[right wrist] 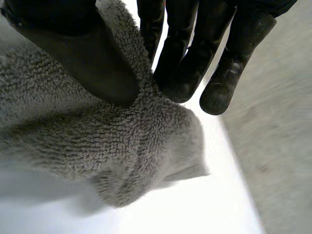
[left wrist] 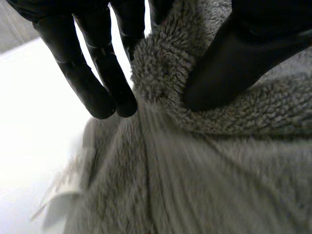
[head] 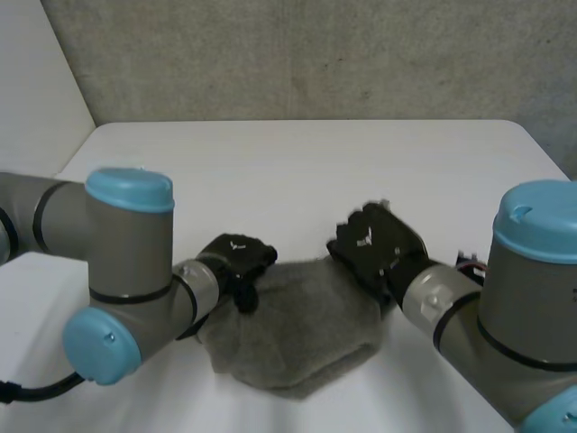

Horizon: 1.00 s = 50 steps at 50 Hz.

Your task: Fold the towel.

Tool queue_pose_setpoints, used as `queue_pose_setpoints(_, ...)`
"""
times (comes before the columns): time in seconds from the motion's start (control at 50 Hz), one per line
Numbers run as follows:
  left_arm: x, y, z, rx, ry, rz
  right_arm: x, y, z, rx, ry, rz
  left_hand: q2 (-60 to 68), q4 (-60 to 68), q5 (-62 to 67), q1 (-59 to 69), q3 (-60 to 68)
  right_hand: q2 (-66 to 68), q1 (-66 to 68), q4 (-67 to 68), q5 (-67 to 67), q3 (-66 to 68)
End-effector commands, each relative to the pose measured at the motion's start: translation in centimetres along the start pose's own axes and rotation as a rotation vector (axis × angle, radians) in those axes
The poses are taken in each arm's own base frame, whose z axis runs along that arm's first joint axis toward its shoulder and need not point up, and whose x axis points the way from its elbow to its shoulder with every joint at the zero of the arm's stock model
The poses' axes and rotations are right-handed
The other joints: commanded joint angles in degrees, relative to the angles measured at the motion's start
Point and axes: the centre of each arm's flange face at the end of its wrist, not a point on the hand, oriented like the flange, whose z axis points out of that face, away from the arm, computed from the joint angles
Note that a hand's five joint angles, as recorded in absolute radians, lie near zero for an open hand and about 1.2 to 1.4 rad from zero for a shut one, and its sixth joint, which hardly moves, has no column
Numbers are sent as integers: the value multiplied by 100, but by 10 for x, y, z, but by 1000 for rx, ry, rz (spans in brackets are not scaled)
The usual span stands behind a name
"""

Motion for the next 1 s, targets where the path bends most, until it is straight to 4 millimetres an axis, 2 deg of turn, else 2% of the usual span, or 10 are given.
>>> queue_pose_setpoints(0.02,-30,-106,-22,373,-137,10,52,-52,26,341,286,-62,-318,-638,-1265,67,-663,702,657,382,530,411)
queue_pose_setpoints(0.14,-75,-181,-63,720,-450,-74,129,-131,-12,822,731,-55,-318,-638,-1265,67,-663,702,657,382,530,411)
queue_pose_setpoints(0.22,-92,-206,-98,901,-613,-133,136,-130,-13,788,706,17,-318,-638,-1265,67,-663,702,657,382,530,411)
queue_pose_setpoints(0.36,-77,-158,-90,769,-547,-103,104,-98,12,546,476,64,-318,-638,-1265,67,-663,702,657,382,530,411)
queue_pose_setpoints(0.56,-47,-17,-56,354,-416,-70,24,-28,29,153,84,47,-318,-638,-1265,67,-663,702,657,382,530,411)
queue_pose_setpoints(0.66,-31,29,-56,200,-360,-40,-23,10,16,-38,-124,60,-318,-638,-1265,67,-663,456,410,136,284,165)
queue_pose_setpoints(0.78,-20,50,-65,117,-335,29,-39,24,8,-106,-170,77,-1085,-1406,-2032,-701,-1430,-570,-616,-890,-742,-861)
queue_pose_setpoints(0.84,-20,50,-66,105,-334,49,-33,18,5,-87,-151,74,-1544,-1864,-2490,-1159,-1888,-2694,-2740,-3014,-2866,-2986)
queue_pose_setpoints(0.94,-25,31,-77,158,-361,89,-15,4,-2,-36,-89,70,-6025,-6345,-6972,-5640,-6370,-5936,-5982,-6256,-6108,-6227)
queue_pose_setpoints(1.0,-27,25,-79,181,-368,92,-12,2,-2,-24,-78,69,-6321,-6641,-7268,-5936,-6665,-6188,-6234,-6508,-6360,-6480)
